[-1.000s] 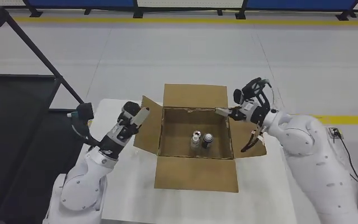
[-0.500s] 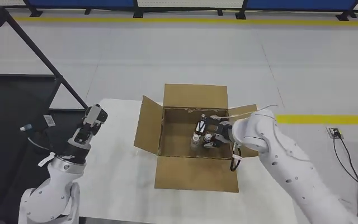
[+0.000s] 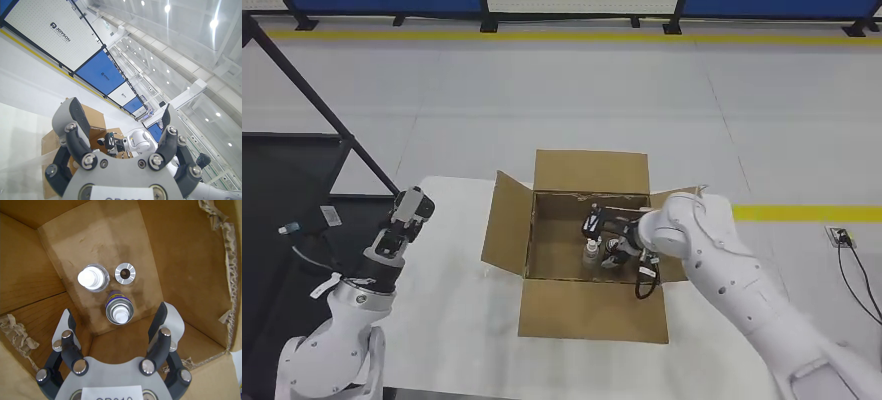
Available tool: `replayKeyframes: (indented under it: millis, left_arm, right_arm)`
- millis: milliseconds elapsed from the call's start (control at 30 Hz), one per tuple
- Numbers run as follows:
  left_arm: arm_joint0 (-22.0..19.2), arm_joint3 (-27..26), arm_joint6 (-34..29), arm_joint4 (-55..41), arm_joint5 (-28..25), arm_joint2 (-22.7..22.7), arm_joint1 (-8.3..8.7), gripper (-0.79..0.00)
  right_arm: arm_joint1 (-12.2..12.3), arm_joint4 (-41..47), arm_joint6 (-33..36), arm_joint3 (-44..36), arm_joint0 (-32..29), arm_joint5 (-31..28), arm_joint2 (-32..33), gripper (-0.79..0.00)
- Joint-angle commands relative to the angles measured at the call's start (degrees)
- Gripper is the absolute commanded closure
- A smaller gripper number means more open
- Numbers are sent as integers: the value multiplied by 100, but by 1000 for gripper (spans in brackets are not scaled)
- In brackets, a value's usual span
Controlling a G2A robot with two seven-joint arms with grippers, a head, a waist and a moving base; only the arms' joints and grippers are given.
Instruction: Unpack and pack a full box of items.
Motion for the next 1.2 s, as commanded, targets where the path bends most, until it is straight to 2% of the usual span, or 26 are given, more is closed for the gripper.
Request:
replayKeyframes:
  millis: [0, 133, 200, 300, 333, 367, 400, 567, 733, 900, 1033, 1167]
  left_arm:
    - [0, 0, 0, 0, 0, 0, 0, -785]
    - [0, 0, 0, 0, 0, 0, 0, -785]
    - [0, 0, 0, 0, 0, 0, 0, -785]
    - [0, 0, 0, 0, 0, 0, 0, -785]
    - [0, 0, 0, 0, 0, 0, 0, -785]
    - [0, 0, 0, 0, 0, 0, 0, -785]
    - [0, 0, 0, 0, 0, 0, 0, -785]
    - [0, 0, 0, 0, 0, 0, 0, -785]
    - [0, 0, 0, 0, 0, 0, 0, -785]
    - [0, 0, 0, 0, 0, 0, 0, -785]
    - [0, 0, 0, 0, 0, 0, 0, -785]
    - [0, 0, 0, 0, 0, 0, 0, -785]
  right_arm:
    - [-66, 30, -58, 187, 58, 4, -76, -699]
    - [-197, -12, -87, 541, 166, 96, -238, -536]
    - [-258, 5, -135, 698, 216, 87, -294, -385]
    - [-331, 28, -197, 899, 295, 24, -348, -234]
    - [-350, 35, -211, 958, 318, 8, -357, -111]
    - [-366, 41, -219, 1001, 342, -10, -362, -37]
    - [-377, 45, -231, 1037, 362, -10, -360, 0]
    - [-322, -46, -313, 927, 424, 48, -208, 0]
    - [-11, -243, -286, 189, 266, 158, 331, 0]
    - [480, -527, 217, -1444, -409, 705, 1391, 0]
    - [853, -649, 614, -3101, -1336, 1239, 2614, 0]
    - [1088, -877, 757, -4381, -2285, 1860, 3778, 0]
